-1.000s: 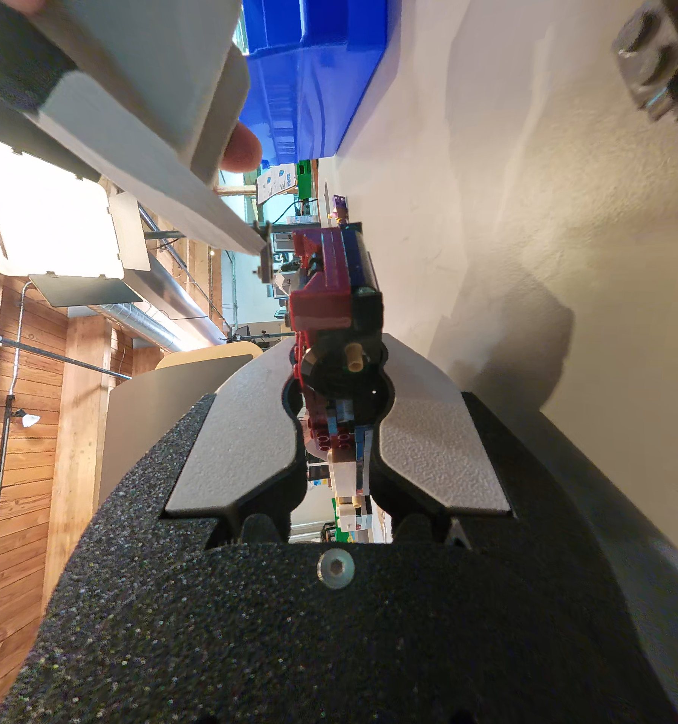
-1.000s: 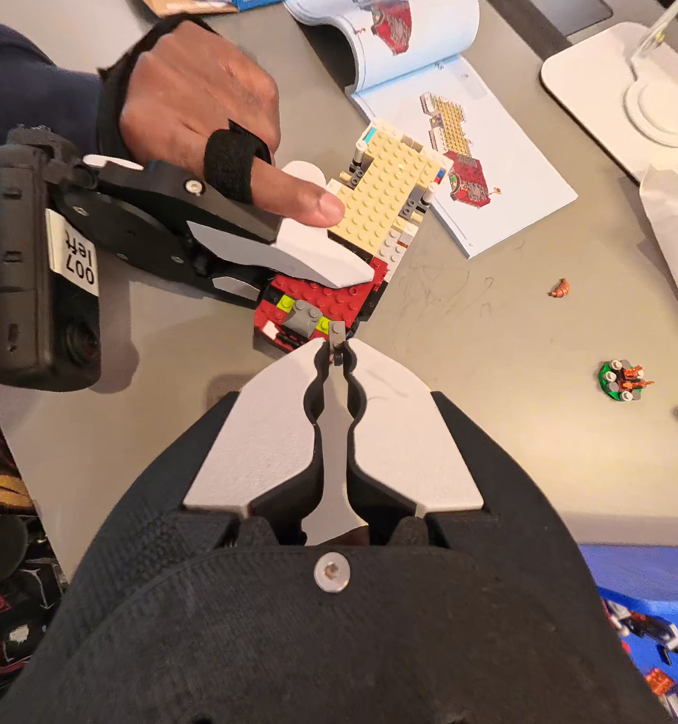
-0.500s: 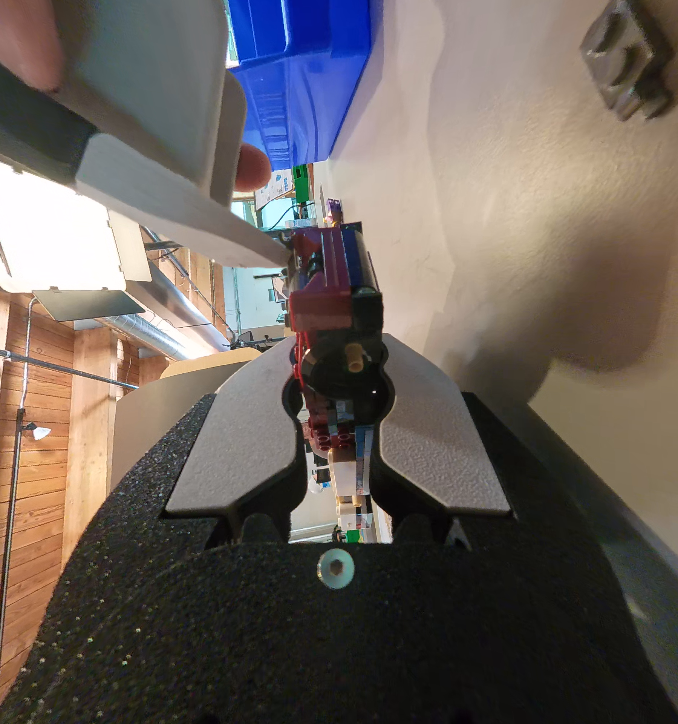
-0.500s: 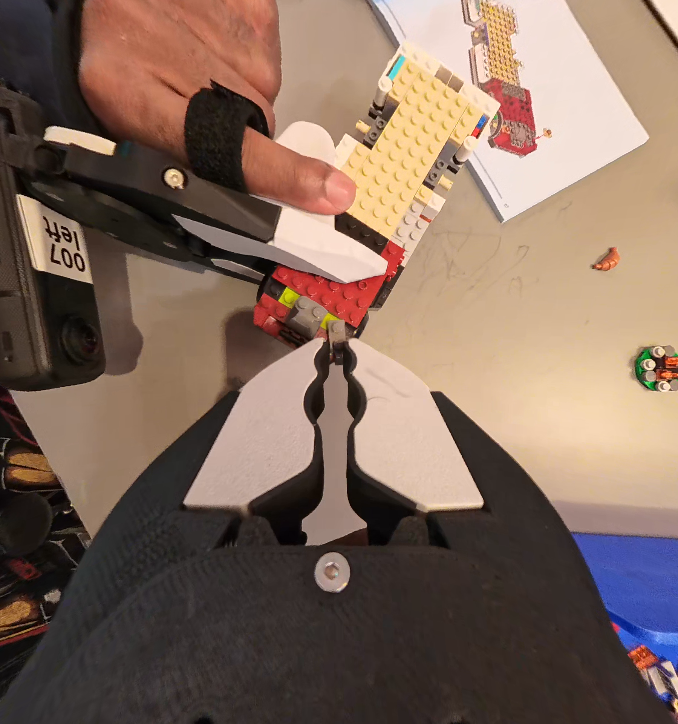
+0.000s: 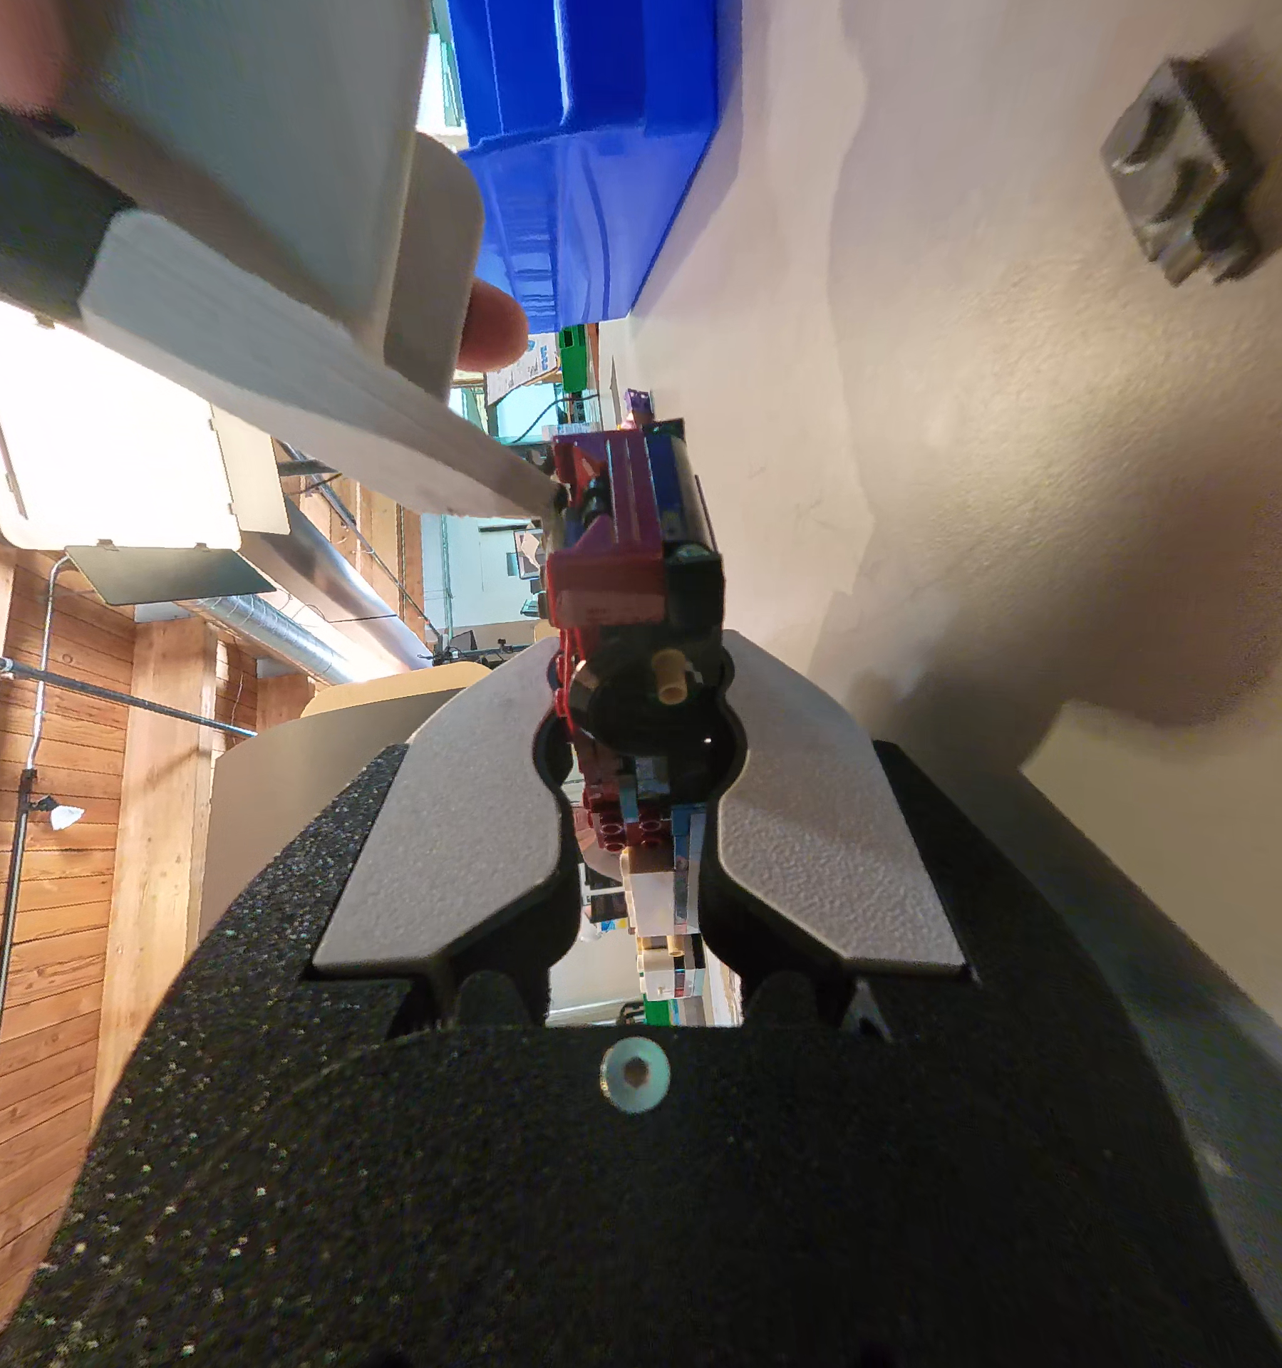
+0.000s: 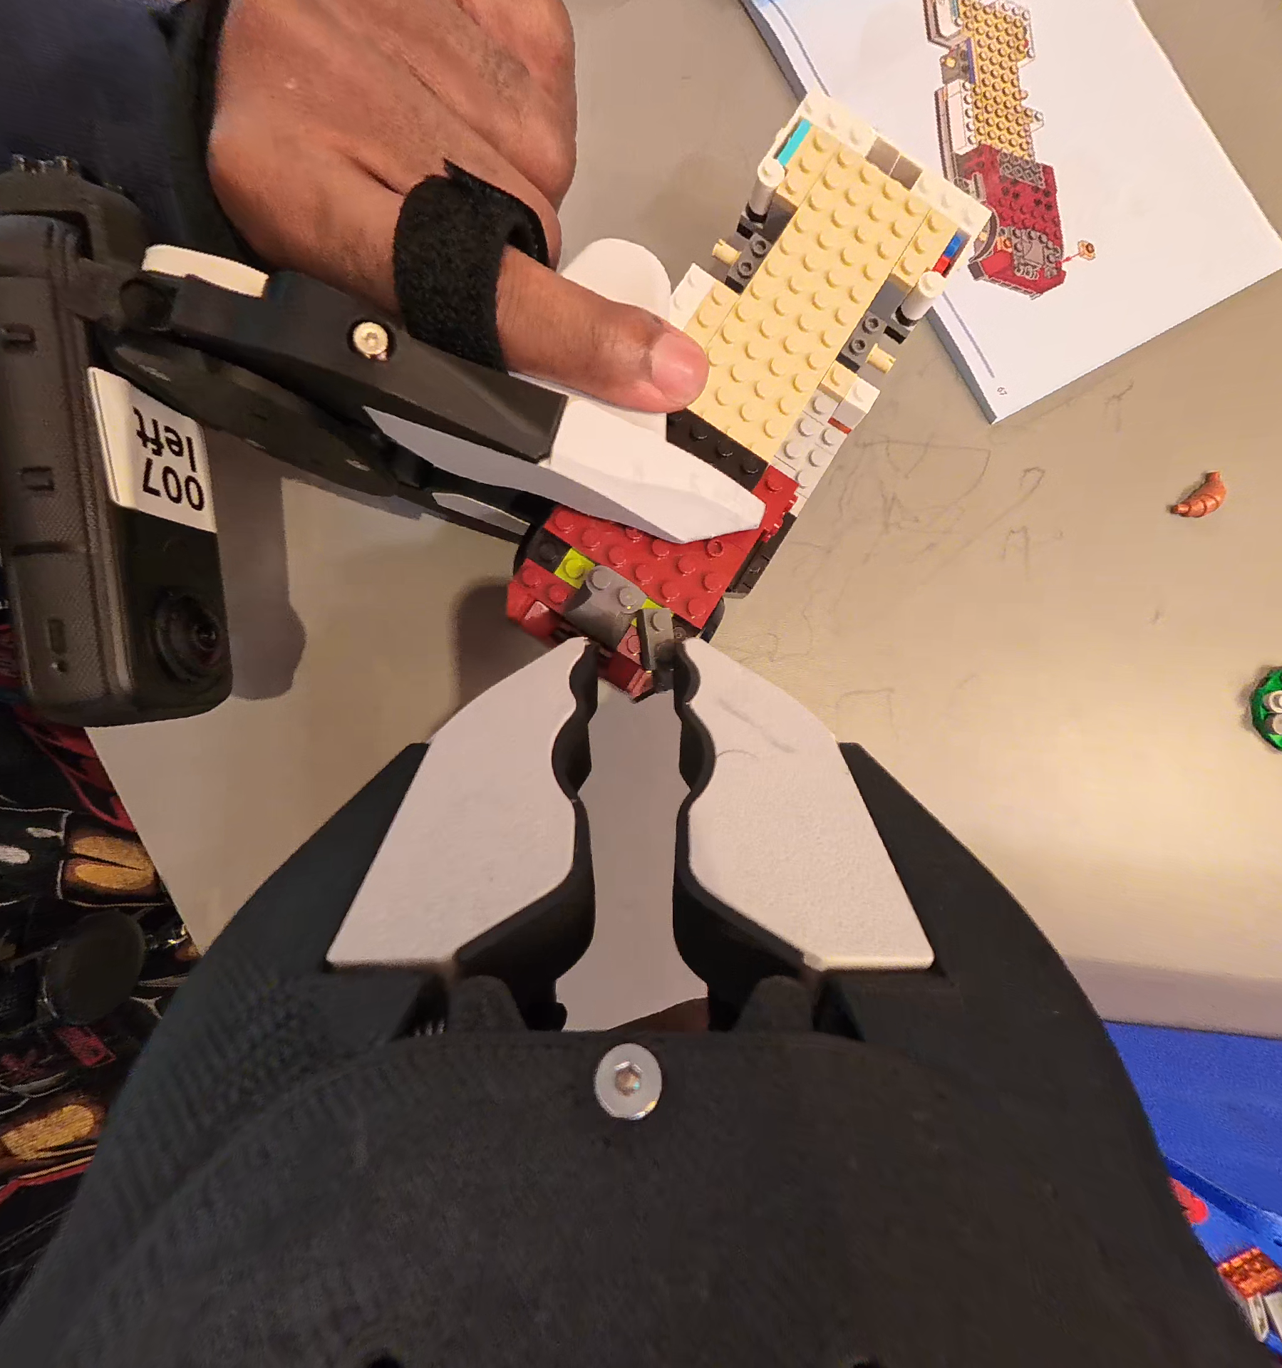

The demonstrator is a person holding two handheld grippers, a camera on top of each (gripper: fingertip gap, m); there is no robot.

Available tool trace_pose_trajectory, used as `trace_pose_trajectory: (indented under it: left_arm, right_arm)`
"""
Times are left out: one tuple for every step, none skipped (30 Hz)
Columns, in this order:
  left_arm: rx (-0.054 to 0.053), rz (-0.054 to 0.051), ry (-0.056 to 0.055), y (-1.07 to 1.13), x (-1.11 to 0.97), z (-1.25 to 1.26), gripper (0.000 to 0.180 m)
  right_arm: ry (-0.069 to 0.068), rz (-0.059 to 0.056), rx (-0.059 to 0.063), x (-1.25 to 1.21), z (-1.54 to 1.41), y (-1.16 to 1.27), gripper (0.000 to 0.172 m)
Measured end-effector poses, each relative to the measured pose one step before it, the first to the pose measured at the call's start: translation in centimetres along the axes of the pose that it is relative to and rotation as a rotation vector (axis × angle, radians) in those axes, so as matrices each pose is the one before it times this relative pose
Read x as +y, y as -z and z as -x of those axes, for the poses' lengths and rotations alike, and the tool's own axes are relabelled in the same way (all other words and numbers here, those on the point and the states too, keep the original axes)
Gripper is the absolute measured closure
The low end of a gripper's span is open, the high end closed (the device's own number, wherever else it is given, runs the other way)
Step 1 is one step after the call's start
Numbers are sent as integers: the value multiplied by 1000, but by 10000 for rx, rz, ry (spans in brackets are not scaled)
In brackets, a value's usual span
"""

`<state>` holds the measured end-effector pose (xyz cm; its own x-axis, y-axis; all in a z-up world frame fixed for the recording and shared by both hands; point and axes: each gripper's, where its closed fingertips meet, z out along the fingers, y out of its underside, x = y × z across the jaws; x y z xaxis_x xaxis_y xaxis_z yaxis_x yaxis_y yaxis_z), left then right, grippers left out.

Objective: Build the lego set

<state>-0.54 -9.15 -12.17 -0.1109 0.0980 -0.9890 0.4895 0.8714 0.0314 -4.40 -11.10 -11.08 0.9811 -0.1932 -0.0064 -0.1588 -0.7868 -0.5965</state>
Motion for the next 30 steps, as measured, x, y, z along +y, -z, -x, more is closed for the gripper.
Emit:
trace_pose_trajectory:
  left_arm:
    - [-22,-6,4,-1,-7,45,146]
    - [-18,-1,1,-3,13,32,146]
    - [-12,-1,10,2,0,28,146]
    - [-8,1,7,-15,11,18,146]
    - [-13,-6,23,2,1,9,146]
    - [-6,-16,30,-2,-11,15,146]
    - [-12,-8,15,-3,-9,25,146]
    - [-25,0,1,-8,5,33,146]
    - [-30,0,-2,1,0,51,146]
    - [-40,-8,10,13,-5,83,146]
    - [-36,-13,18,24,-8,80,146]
    - [-36,-13,19,20,5,80,146]
    - [-30,-9,11,22,10,68,146]
    - [-28,-9,12,17,2,65,146]
    - [-21,-15,13,1,-24,47,146]
    - [-16,-23,-2,6,-53,30,146]
    - [-24,-30,-15,7,-67,29,146]
    - [-18,-27,-30,15,-70,10,146]
    - [-12,-23,-46,21,-78,5,146]
    - [-25,-21,-39,14,-71,18,146]
    - [-13,-19,-22,9,-62,11,146]
    - [-8,-14,-15,9,-43,10,147]
    - [-21,-7,-7,12,-19,31,146]
    - [-18,-2,-6,8,-7,37,146]
    - [-10,-3,-1,12,0,22,146]
    - [-5,-1,-1,1,-1,27,146]
    - [-6,-5,-4,10,-4,10,146]
    - [-3,-10,-7,16,-14,17,146]
    - [2,-8,-9,11,-21,-7,146]
    - [5,-12,-5,8,-26,-5,147]
  right_arm:
    - [42,-54,-8,-42,38,45,152]
    - [52,-47,-9,-12,40,41,151]
    - [46,-34,2,-6,12,42,150]
    - [55,-47,-17,-15,39,40,148]
    - [44,-55,-27,-32,49,55,147]
    - [30,-65,6,-67,7,57,146]
    - [51,-104,41,-116,-39,96,145]
    - [59,-127,84,-150,-110,144,144]
    - [73,-147,107,-145,-163,198,143]
    - [72,-153,83,-85,-157,229,142]
    - [11,-106,58,47,-191,256,142]
    - [-16,-110,-6,87,-186,251,142]
    - [-3,-172,-96,54,-80,258,142]
    - [-38,-141,-144,111,-24,225,145]
    - [-70,-73,-192,158,83,177,147]
    - [-59,-87,-226,93,188,160,149]
    - [-64,-90,-160,40,139,128,152]
    - [-65,-36,-83,53,47,54,155]
    - [-42,-4,-58,71,27,-6,156]
    - [-15,4,-41,49,11,-35,157]
    - [-1,23,-33,69,3,-56,158]
    - [-11,53,-30,101,-1,-84,159]
    - [-16,59,-43,105,0,-95,159]
    - [-11,50,-71,110,50,-100,159]
    - [-11,56,-52,124,24,-103,160]
    - [-5,23,-8,66,-39,-70,161]
    - [-11,-30,-12,-9,-21,-44,162]
    - [-30,-42,-39,-47,20,-3,164]
    - [-32,-48,-51,-70,37,7,164]
    - [-35,-42,-40,-56,15,18,165]
